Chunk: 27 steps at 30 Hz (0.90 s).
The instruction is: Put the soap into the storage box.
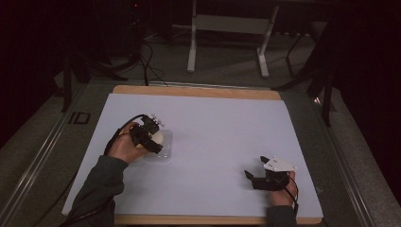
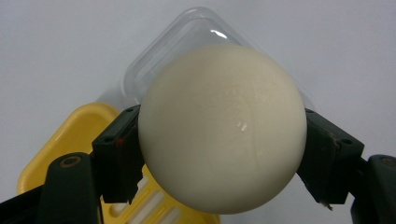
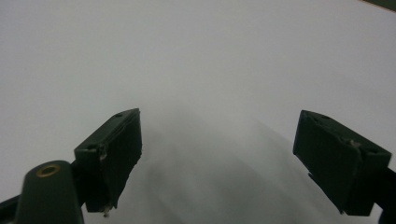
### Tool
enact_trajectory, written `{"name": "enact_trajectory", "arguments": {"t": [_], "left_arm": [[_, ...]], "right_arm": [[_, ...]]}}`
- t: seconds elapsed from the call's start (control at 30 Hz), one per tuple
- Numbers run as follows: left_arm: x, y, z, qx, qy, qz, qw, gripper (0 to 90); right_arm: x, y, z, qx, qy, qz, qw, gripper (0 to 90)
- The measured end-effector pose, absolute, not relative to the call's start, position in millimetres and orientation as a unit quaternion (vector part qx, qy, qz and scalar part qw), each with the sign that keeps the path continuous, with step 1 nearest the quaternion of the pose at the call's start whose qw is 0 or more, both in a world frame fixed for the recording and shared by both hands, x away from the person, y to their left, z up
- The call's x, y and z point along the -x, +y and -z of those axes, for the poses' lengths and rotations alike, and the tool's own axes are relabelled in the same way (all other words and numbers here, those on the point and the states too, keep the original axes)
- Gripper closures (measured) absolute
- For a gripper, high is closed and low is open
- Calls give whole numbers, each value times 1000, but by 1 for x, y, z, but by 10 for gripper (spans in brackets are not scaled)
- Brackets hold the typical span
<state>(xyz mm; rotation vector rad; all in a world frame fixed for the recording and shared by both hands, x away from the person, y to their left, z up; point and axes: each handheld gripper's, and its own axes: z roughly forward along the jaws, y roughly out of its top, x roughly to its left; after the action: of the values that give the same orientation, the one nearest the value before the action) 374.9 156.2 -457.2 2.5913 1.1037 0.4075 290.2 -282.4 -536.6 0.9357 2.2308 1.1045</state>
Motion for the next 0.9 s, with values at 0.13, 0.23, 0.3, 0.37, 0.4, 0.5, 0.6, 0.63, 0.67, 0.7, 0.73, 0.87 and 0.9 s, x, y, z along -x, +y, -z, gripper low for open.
{"name": "enact_trajectory", "arguments": {"t": [0.13,0.23,0.3,0.37,0.4,0.5,0.6,0.63,0.67,0.7,0.73,0.87,0.9], "left_arm": [[-375,162,457,-897,392,-142,148,256],[-376,168,457,-895,396,-144,146,256],[-376,173,457,-893,401,-143,148,257],[-375,175,457,-892,403,-143,149,256],[-375,176,457,-892,403,-141,148,256],[-376,181,457,-888,410,-142,150,257],[-376,186,457,-886,414,-141,150,256],[-376,189,457,-886,416,-142,151,256],[-376,190,457,-885,418,-142,150,256],[-376,191,458,-884,420,-142,150,257],[-377,194,458,-883,422,-142,148,257],[-377,200,460,-881,428,-142,144,257],[-377,202,461,-879,431,-143,145,256]], "right_arm": [[-290,-282,537,-342,815,-403,239,153],[-290,-282,537,-342,815,-403,239,153],[-290,-282,537,-342,815,-403,239,153],[-290,-282,537,-342,815,-403,239,153],[-290,-282,537,-342,815,-403,239,153],[-290,-282,537,-342,815,-402,239,153],[-290,-282,537,-342,815,-402,240,153],[-290,-282,537,-342,815,-402,240,153],[-290,-282,537,-342,815,-402,240,153],[-290,-282,537,-342,815,-402,240,153],[-290,-282,537,-342,815,-401,240,153],[-290,-282,537,-342,815,-402,240,153],[-290,-282,537,-342,815,-402,240,152]]}}
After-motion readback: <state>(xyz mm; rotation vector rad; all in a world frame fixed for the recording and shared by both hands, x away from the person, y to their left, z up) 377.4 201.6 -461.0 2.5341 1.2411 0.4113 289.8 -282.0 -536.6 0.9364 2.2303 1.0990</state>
